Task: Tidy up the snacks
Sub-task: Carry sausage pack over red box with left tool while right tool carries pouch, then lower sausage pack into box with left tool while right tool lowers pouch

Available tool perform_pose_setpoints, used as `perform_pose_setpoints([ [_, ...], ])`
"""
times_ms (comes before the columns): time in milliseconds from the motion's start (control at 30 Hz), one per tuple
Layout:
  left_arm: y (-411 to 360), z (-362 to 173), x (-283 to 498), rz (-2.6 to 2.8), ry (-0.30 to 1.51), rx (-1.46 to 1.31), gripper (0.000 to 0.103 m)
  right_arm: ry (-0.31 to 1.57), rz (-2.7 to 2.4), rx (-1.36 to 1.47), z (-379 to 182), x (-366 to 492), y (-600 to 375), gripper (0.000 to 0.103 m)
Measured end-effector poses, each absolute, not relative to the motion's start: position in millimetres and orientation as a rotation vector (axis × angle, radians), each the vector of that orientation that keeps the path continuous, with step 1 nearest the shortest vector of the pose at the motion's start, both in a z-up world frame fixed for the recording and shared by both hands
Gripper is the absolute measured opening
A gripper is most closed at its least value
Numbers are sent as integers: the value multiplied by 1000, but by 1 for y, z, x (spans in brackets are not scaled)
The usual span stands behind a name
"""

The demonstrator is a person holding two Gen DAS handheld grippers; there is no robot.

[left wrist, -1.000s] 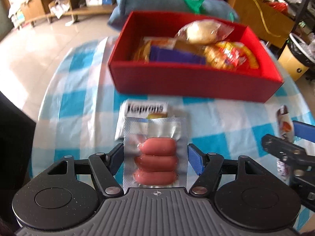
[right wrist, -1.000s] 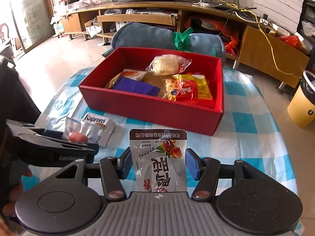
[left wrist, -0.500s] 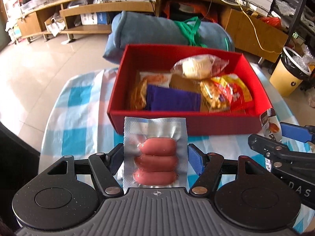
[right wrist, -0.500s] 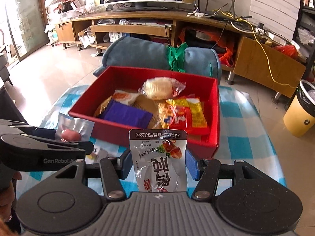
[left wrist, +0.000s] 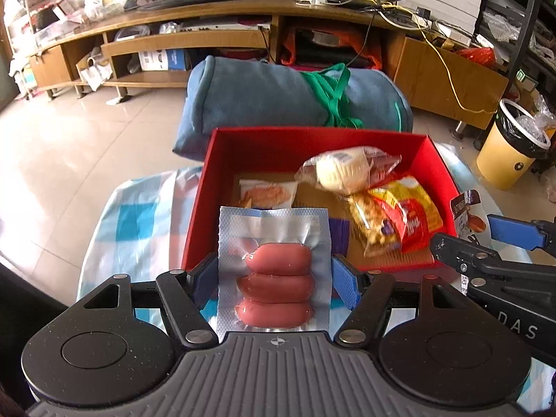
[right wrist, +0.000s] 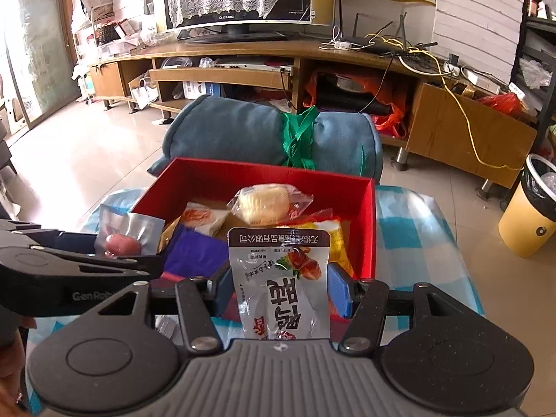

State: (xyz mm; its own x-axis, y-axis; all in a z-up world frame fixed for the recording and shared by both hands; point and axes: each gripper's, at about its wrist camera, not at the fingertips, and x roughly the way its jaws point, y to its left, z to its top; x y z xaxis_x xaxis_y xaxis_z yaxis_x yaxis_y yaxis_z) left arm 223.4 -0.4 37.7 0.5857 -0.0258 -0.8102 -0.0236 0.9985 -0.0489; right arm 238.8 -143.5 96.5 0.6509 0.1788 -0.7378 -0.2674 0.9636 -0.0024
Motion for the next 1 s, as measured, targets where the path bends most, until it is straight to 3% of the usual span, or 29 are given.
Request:
perform_pose_setpoints([
  [1000, 0, 35, 270, 43, 943, -57, 74, 824, 256, -105, 85, 293, -142, 51],
])
